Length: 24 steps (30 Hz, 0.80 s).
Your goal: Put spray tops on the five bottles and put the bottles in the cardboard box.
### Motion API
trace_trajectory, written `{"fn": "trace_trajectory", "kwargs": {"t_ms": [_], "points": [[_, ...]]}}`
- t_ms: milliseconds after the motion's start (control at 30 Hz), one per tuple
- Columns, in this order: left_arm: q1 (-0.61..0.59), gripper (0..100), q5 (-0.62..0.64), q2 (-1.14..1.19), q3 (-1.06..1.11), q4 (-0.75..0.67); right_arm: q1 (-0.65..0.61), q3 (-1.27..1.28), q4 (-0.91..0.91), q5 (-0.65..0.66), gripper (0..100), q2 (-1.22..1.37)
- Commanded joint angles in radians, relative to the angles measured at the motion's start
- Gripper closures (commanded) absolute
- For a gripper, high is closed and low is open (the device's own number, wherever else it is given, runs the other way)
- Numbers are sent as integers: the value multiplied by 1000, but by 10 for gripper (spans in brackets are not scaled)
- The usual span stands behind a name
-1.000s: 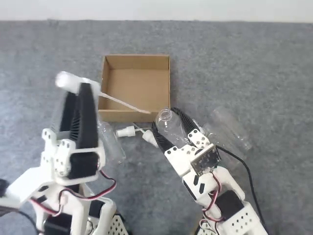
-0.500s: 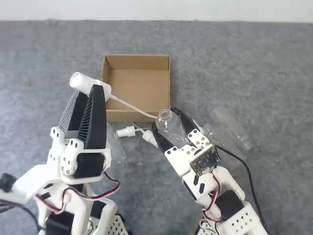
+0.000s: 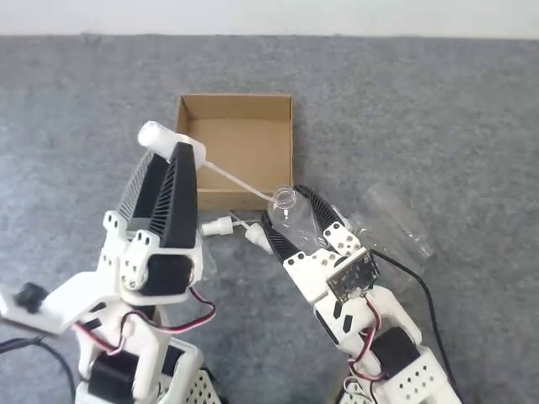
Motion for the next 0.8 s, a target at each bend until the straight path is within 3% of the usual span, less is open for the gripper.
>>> {"fn": "trace_trajectory", "kwargs": {"t_ms": [0,500,767], "points": [[26,987,-8,-6,-5,-31,-39,21,4,14,972,-15],[17,987,-11,-6,39,-32,-44,21,4,14,972,-15],[-64,987,-5,-8,54,-107,-44,21,5,14,972,-15]]}}
